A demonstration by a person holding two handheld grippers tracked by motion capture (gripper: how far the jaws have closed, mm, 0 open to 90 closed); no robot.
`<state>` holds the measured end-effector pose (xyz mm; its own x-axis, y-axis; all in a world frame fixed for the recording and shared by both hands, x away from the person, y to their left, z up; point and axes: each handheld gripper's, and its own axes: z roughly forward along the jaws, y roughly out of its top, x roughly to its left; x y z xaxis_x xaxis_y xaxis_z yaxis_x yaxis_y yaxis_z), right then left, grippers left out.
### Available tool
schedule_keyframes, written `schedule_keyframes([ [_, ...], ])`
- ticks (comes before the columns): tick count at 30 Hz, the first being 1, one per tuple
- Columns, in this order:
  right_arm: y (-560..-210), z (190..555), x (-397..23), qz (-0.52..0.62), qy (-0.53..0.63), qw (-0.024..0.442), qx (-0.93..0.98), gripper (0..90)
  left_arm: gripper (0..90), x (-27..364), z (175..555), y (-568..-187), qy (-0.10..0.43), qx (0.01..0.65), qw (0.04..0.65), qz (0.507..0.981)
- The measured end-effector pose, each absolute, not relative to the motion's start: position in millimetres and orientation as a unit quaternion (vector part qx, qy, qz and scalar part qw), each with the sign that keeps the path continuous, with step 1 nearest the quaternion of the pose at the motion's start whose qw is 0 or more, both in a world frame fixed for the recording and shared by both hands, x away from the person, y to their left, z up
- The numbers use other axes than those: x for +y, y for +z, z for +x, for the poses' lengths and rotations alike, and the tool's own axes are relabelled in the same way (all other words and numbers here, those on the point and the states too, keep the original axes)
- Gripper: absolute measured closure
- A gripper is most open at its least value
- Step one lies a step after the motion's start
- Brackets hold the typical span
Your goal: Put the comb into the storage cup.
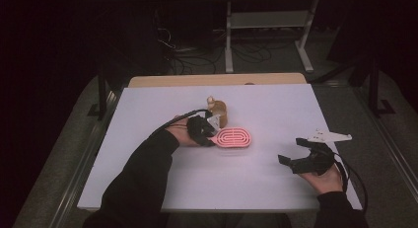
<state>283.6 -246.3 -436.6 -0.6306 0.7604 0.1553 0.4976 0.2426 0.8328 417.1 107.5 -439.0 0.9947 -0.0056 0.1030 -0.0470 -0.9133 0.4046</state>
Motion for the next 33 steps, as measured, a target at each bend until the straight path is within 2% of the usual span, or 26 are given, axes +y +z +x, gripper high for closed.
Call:
schedule_keyframes([
  [33, -436, 284, -245, 0.404, 0.463, 0.141, 0.776, 0.0, 69.4, 140, 406, -398, 0.079, 0.010, 0.248, 0.966],
])
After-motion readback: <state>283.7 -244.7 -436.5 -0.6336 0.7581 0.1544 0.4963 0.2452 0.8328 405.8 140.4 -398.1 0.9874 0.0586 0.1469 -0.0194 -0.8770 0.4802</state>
